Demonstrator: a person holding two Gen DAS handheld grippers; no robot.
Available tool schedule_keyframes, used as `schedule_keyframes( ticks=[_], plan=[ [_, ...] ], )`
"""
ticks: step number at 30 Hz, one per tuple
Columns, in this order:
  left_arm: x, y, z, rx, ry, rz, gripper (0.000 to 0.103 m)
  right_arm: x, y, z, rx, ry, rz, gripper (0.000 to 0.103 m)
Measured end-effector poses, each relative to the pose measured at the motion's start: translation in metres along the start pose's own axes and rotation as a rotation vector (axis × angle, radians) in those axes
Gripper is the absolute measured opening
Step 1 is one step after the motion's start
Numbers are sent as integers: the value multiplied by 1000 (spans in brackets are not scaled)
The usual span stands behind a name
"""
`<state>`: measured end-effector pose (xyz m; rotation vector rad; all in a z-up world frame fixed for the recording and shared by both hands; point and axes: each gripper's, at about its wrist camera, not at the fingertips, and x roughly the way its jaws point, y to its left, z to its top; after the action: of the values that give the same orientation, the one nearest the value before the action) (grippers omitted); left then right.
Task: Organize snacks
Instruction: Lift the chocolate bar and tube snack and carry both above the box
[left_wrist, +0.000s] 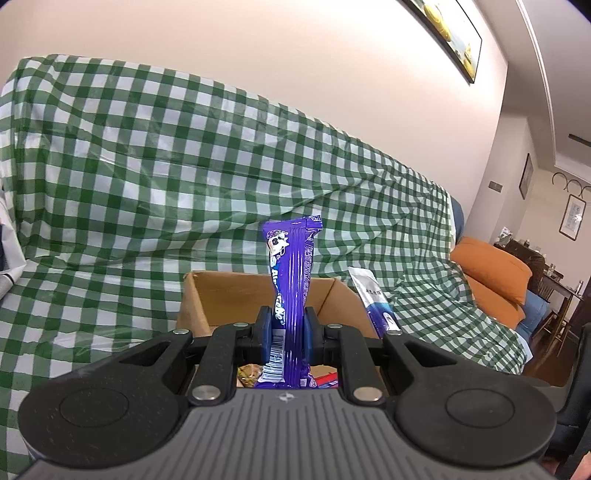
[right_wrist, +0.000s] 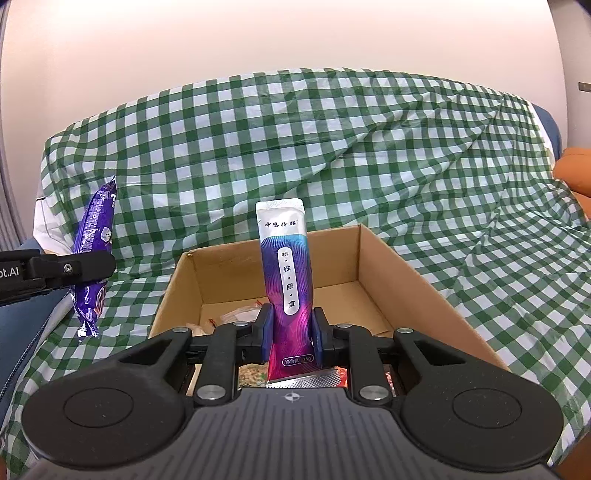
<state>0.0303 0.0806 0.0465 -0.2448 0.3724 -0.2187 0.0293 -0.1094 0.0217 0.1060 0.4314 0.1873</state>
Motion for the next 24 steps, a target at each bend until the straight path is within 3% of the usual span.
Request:
schedule_keyframes(
  ticks=[24],
  plan=[
    [30, -29, -6, 61, 4, -72, 18, -1, -12, -1, 14, -40, -82, 22]
  ],
)
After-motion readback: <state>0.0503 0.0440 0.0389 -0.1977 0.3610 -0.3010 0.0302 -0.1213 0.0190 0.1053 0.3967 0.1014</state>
